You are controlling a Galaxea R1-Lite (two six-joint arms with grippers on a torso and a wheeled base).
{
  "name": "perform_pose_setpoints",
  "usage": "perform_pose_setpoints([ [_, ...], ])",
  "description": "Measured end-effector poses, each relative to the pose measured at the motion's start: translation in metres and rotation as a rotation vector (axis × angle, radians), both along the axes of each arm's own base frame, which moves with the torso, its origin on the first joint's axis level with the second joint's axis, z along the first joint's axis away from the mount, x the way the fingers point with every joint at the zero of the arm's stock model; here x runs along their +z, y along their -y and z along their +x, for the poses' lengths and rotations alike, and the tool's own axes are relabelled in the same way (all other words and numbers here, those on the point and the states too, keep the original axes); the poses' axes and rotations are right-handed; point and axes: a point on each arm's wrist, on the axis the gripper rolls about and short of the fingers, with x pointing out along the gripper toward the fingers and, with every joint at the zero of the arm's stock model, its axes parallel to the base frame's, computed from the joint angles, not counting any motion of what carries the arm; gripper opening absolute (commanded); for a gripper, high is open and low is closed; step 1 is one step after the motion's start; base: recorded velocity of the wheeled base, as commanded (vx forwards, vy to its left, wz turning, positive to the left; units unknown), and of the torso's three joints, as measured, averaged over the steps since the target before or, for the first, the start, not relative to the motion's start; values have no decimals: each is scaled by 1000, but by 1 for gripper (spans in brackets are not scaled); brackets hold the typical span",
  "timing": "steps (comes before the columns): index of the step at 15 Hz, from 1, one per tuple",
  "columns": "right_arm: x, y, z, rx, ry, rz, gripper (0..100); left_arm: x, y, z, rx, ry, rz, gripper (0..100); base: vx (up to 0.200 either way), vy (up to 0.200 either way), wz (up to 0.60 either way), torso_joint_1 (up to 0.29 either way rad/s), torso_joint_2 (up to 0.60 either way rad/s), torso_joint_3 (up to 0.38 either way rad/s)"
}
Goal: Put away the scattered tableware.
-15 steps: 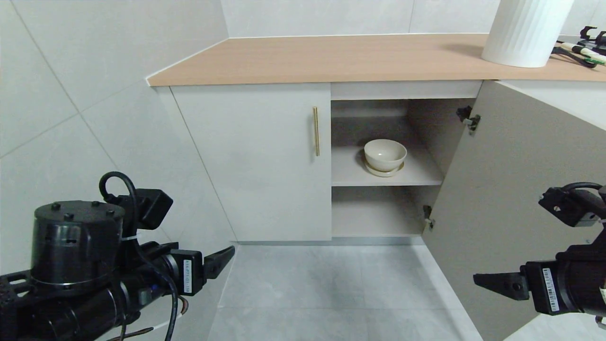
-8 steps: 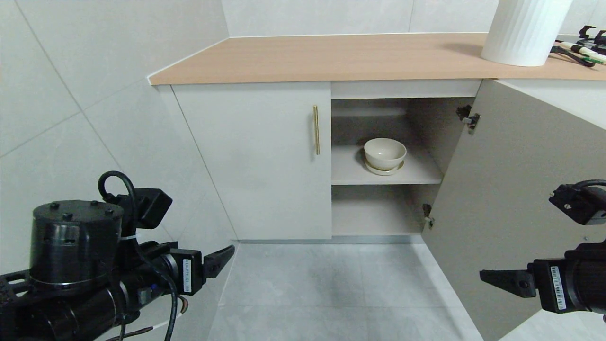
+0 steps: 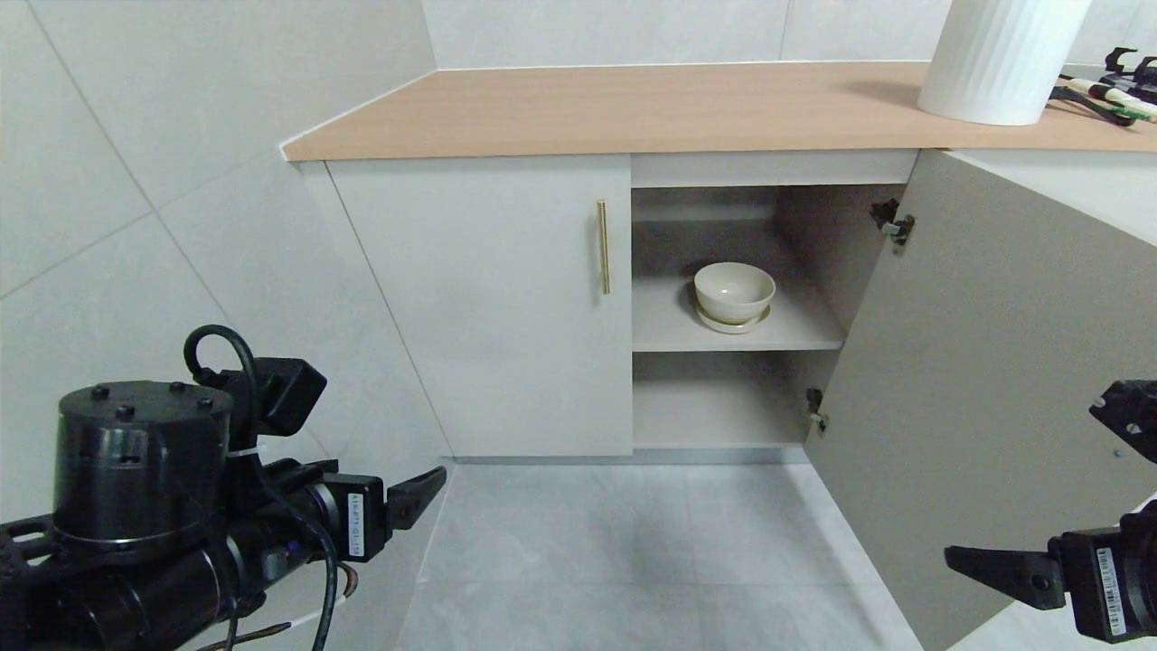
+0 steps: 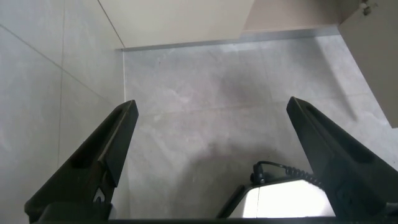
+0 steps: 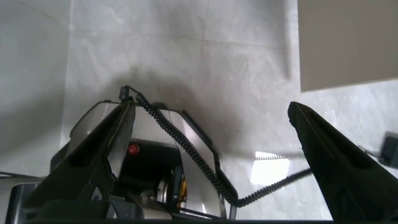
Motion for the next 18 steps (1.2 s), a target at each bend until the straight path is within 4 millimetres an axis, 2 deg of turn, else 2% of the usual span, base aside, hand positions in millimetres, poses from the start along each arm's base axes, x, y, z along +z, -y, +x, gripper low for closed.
perform_pose_setpoints([
  [2, -1, 0, -1, 2, -2, -2, 100, -1, 0, 0, 0, -3, 3, 100, 0, -200, 0, -5, -2, 2],
  [5, -1, 2, -4, 1, 2, -2, 100, 0, 0, 0, -1, 0, 4, 100, -200, -200, 0, 6, 1, -2],
  [9, -1, 4, -4, -14, 5, -7, 100, -1, 0, 0, -2, -2, 5, 100, 0, -200, 0, 1, 1, 4],
  [10, -1, 5, -2, -27, 5, -7, 100, 0, 0, 0, -2, 0, 5, 100, 0, 0, 0, 0, 0, 0],
  [13, 1, 15, 15, -160, 40, -1, 100, 0, 0, 0, -4, 2, 3, 100, 0, 0, 0, 0, 0, 0],
  [18, 9, 53, 50, -439, 109, -4, 100, 0, 0, 0, -4, 0, 4, 100, 0, 0, 0, 0, 0, 0],
])
